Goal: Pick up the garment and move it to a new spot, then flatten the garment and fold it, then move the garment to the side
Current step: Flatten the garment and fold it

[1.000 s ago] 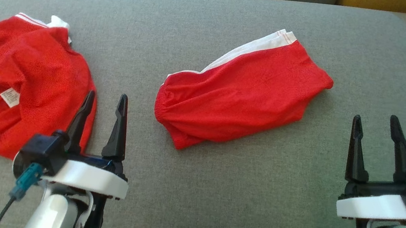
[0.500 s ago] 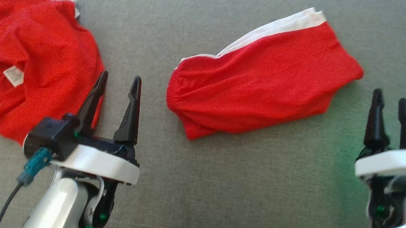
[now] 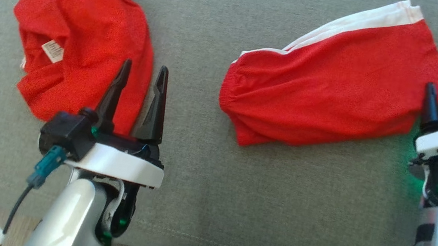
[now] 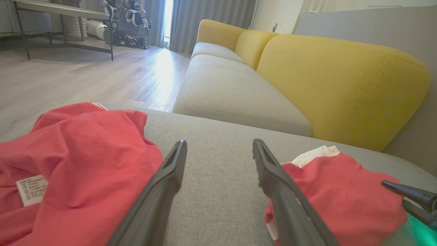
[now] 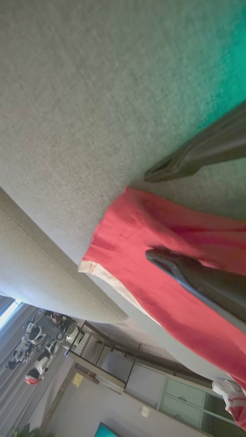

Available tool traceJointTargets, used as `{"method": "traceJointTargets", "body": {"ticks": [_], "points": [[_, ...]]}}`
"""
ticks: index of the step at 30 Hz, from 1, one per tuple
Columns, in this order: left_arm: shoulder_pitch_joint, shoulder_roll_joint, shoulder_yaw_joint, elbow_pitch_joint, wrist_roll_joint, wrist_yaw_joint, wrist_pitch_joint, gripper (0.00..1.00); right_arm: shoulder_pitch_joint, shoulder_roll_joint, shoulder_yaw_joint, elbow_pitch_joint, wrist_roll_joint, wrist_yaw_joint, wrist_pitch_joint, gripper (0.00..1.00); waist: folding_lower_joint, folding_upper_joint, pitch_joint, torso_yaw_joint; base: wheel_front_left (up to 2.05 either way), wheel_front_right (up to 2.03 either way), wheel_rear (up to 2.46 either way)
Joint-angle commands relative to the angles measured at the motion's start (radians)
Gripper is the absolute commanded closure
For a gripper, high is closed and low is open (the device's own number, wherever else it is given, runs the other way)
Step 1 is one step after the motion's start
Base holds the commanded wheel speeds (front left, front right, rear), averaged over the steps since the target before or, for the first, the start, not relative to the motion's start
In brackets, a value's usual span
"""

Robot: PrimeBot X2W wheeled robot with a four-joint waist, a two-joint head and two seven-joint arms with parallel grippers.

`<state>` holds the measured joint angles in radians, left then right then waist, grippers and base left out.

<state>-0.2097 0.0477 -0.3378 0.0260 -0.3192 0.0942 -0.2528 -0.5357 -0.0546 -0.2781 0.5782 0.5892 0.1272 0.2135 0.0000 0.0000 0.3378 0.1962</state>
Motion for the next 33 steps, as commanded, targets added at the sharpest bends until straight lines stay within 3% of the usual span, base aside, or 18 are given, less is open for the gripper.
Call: {"method": "traceJointTargets", "body": {"ticks": [1, 12, 13, 15, 25, 33], "points": [[-0.032, 0.003, 0.030, -0.039, -0.004, 0.004, -0.009, 0.00, -0.031, 0.004, 0.015, -0.002, -0.006, 0.003, 0.014, 0.00, 0.0000, 0.0000, 0.007, 0.011, 0.00, 0.00, 0.00], [-0.046, 0.003, 0.007, -0.042, -0.020, 0.012, -0.009, 0.00, -0.127, 0.004, 0.004, 0.144, -0.048, 0.003, 0.082, 0.00, 0.0000, 0.0000, 0.017, 0.050, 0.00, 0.00, 0.00], [-0.046, 0.003, 0.005, -0.041, -0.021, 0.013, -0.009, 0.00, -0.131, 0.004, 0.011, 0.150, -0.044, 0.003, 0.086, 0.11, 0.0000, 0.0000, 0.016, 0.052, 0.00, 0.00, 0.00], [-0.045, 0.003, 0.000, -0.040, -0.024, 0.016, -0.009, 0.00, -0.137, 0.004, 0.023, 0.159, -0.035, 0.003, 0.090, 1.00, 0.0000, 0.0000, 0.011, 0.054, 0.00, 0.00, 0.00], [-0.033, 0.003, -0.003, -0.032, -0.020, 0.020, -0.009, 0.00, -0.128, 0.004, 0.014, 0.130, -0.036, 0.003, -0.014, 1.00, 0.0000, 0.0000, -0.019, 0.032, 0.00, 0.00, 0.00], [-0.024, 0.003, -0.003, -0.025, -0.011, 0.016, -0.009, 0.00, -0.105, -0.003, -0.128, 0.116, -0.119, 0.003, -0.140, 1.00, 0.0000, 0.0000, -0.052, -0.008, 0.00, 0.00, 0.00]]}}
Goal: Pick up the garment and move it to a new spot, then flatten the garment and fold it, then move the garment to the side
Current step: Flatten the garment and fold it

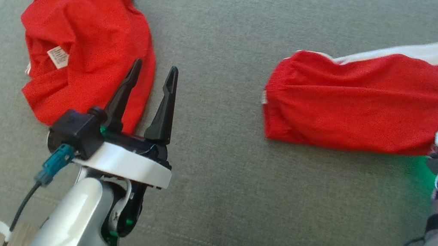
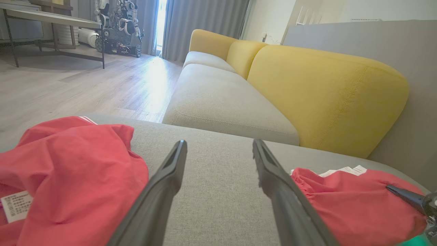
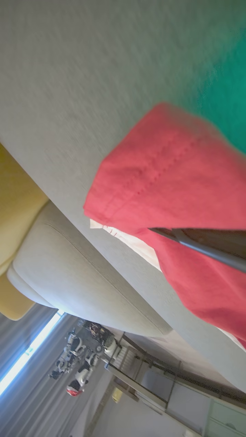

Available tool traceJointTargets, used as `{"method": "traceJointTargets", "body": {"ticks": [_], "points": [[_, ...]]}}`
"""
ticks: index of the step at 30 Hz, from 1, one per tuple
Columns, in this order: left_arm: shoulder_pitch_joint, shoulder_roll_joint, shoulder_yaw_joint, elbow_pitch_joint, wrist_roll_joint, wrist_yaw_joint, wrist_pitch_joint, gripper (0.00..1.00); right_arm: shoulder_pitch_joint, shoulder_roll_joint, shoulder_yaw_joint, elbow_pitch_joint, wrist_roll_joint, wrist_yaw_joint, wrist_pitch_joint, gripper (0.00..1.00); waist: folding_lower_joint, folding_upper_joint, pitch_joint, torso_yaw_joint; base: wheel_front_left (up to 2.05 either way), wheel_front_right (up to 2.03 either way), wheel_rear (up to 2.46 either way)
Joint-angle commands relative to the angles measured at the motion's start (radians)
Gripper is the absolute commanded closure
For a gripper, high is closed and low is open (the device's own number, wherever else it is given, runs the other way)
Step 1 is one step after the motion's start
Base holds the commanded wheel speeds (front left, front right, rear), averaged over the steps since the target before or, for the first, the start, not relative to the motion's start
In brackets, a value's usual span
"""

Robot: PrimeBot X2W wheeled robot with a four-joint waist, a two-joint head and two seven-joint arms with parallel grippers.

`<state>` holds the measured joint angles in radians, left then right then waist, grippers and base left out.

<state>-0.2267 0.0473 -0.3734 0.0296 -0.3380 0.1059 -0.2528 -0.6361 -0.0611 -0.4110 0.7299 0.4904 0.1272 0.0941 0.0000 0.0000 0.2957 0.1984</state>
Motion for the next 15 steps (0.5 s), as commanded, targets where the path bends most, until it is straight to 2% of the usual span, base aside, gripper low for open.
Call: {"method": "traceJointTargets", "body": {"ticks": [1, 8, 12, 15], "points": [[-0.006, 0.003, 0.033, -0.028, 0.009, 0.004, -0.009, 0.00, -0.001, 0.003, -0.018, -0.036, -0.040, 0.003, -0.035, 1.00, 0.0000, 0.0000, -0.014, -0.016, 0.00, 0.00, 0.00], [0.007, 0.003, 0.036, -0.024, 0.014, 0.002, -0.009, 0.00, 0.034, 0.005, -0.159, -0.062, -0.188, 0.003, -0.089, 1.00, 0.0000, 0.0000, -0.045, -0.048, 0.00, 0.00, 0.00], [0.012, 0.003, 0.036, -0.022, 0.016, 0.000, -0.009, 0.00, 0.048, 0.009, -0.192, -0.082, -0.237, 0.003, -0.082, 1.00, 0.0000, 0.0000, -0.062, -0.068, 0.00, 0.00, 0.00], [0.013, 0.003, 0.031, -0.019, 0.019, -0.003, -0.009, 0.00, 0.044, 0.010, -0.192, -0.074, -0.232, 0.003, -0.087, 1.00, 0.0000, 0.0000, -0.071, -0.076, 0.00, 0.00, 0.00]]}}
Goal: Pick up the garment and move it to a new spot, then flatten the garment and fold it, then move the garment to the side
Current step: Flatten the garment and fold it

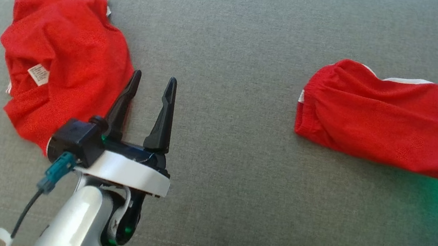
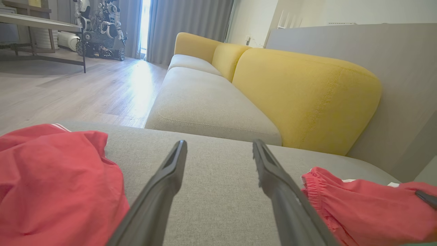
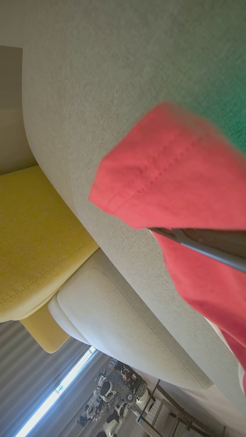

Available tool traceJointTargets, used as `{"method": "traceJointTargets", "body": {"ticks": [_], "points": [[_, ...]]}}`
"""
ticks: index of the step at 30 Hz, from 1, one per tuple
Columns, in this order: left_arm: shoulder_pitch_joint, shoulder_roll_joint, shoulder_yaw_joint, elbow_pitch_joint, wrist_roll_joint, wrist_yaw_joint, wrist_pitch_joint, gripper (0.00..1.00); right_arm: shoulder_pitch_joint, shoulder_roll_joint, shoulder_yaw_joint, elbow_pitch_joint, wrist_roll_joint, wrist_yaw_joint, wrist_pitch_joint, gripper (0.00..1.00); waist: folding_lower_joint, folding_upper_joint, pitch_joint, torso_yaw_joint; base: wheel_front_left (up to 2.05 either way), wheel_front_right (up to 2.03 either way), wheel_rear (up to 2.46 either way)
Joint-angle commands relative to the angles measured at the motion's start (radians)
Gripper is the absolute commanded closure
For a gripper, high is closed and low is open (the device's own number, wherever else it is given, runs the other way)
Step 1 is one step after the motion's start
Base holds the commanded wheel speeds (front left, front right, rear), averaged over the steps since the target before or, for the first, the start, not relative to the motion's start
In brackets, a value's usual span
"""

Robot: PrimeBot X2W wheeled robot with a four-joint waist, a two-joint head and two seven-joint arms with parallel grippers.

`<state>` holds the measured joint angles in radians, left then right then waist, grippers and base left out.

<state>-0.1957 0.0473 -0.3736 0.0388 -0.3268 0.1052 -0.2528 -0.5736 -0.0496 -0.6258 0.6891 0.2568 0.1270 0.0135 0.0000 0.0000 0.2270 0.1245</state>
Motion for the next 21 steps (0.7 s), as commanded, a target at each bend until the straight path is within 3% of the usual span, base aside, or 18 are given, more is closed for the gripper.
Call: {"method": "traceJointTargets", "body": {"ticks": [1, 10, 21], "points": [[-0.019, 0.003, 0.032, -0.028, 0.008, -0.002, -0.009, 0.00, -0.022, -0.001, 0.035, -0.030, 0.009, 0.004, -0.013, 1.00, 0.0000, 0.0000, -0.003, -0.004, 0.00, 0.00, 0.00], [-0.013, 0.003, 0.030, -0.023, 0.004, 0.000, -0.009, 0.00, 0.000, -0.001, 0.264, -0.061, 0.115, 0.004, -0.073, 1.00, 0.0000, 0.0000, -0.023, -0.011, 0.00, 0.00, 0.00], [0.009, 0.003, 0.030, -0.019, -0.001, 0.002, -0.009, 0.00, 0.092, -0.001, 0.588, -0.232, 0.263, 0.004, -0.105, 1.00, 0.0000, 0.0000, -0.059, 0.004, 0.00, 0.00, 0.00]]}}
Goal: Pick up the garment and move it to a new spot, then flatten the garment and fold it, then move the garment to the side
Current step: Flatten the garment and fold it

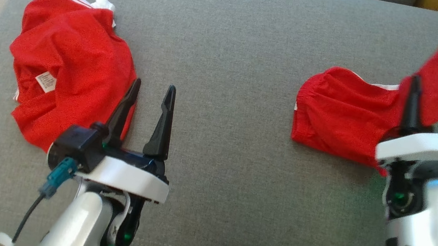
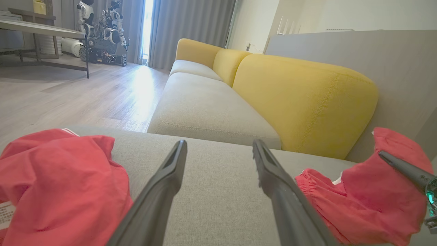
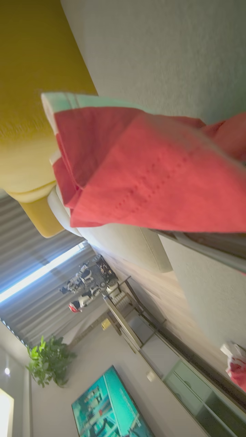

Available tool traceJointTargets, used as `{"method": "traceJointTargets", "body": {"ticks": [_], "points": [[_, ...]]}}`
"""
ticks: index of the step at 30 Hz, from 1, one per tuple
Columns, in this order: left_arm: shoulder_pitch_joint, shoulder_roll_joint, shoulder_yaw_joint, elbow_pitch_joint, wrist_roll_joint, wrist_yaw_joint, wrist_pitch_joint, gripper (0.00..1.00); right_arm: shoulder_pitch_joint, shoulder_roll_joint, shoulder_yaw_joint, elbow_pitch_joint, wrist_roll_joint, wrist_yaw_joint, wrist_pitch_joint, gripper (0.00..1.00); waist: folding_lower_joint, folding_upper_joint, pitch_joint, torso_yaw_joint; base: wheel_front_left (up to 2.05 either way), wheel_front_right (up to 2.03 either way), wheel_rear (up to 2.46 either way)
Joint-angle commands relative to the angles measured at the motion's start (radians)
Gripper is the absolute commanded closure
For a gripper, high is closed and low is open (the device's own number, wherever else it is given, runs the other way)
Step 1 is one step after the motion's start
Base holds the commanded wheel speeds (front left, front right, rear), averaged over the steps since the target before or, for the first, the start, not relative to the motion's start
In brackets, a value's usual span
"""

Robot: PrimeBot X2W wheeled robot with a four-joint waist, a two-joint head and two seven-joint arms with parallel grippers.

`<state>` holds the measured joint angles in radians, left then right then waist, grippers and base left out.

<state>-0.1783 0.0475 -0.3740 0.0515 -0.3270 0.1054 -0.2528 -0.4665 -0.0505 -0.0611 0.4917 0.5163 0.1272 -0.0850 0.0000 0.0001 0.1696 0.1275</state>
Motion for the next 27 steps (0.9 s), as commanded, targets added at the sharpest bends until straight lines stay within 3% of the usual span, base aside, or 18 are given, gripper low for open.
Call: {"method": "traceJointTargets", "body": {"ticks": [1, 14, 27], "points": [[-0.006, 0.003, 0.030, -0.032, -0.001, 0.002, -0.009, 0.00, -0.006, 0.000, 0.048, -0.049, 0.008, 0.003, -0.005, 1.00, 0.0000, -0.0001, -0.003, 0.003, 0.00, 0.00, 0.00], [0.000, 0.003, 0.028, -0.038, -0.003, 0.004, -0.009, 0.00, 0.048, 0.000, 0.226, -0.103, 0.034, 0.003, 0.036, 1.00, 0.0000, -0.0001, 0.007, 0.035, 0.00, 0.00, 0.00], [-0.010, 0.003, 0.020, -0.044, -0.013, 0.009, -0.009, 0.00, 0.040, 0.000, 0.336, -0.004, 0.055, 0.003, 0.035, 1.00, 0.0000, -0.0001, 0.032, 0.052, 0.00, 0.00, 0.00]]}}
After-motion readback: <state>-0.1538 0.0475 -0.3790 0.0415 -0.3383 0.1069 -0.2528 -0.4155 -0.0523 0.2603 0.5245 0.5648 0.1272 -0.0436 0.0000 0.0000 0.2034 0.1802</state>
